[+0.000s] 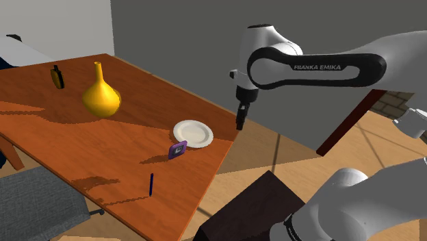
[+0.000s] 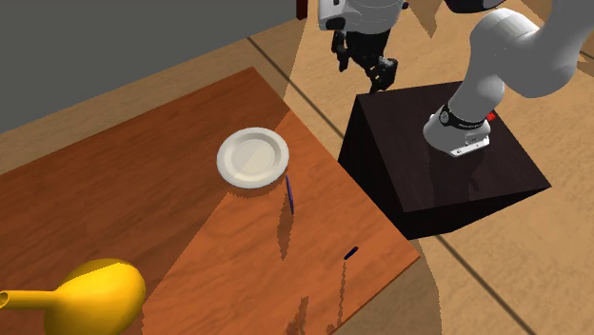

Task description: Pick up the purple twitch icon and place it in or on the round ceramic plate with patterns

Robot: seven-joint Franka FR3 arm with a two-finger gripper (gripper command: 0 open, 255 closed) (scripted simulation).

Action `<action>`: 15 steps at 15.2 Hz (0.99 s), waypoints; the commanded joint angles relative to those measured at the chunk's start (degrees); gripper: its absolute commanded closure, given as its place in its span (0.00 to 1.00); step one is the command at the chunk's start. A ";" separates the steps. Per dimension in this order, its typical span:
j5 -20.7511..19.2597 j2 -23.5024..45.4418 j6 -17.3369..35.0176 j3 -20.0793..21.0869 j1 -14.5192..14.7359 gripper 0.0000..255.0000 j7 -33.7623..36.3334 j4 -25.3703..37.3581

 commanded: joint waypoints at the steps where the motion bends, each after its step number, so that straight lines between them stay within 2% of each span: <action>1: -0.95 4.10 2.72 0.02 0.63 0.00 -3.09 1.35; 8: -4.14 18.52 10.15 1.54 2.86 0.00 -11.68 8.02; 15: -8.23 32.09 15.36 3.86 5.20 0.00 -18.89 15.95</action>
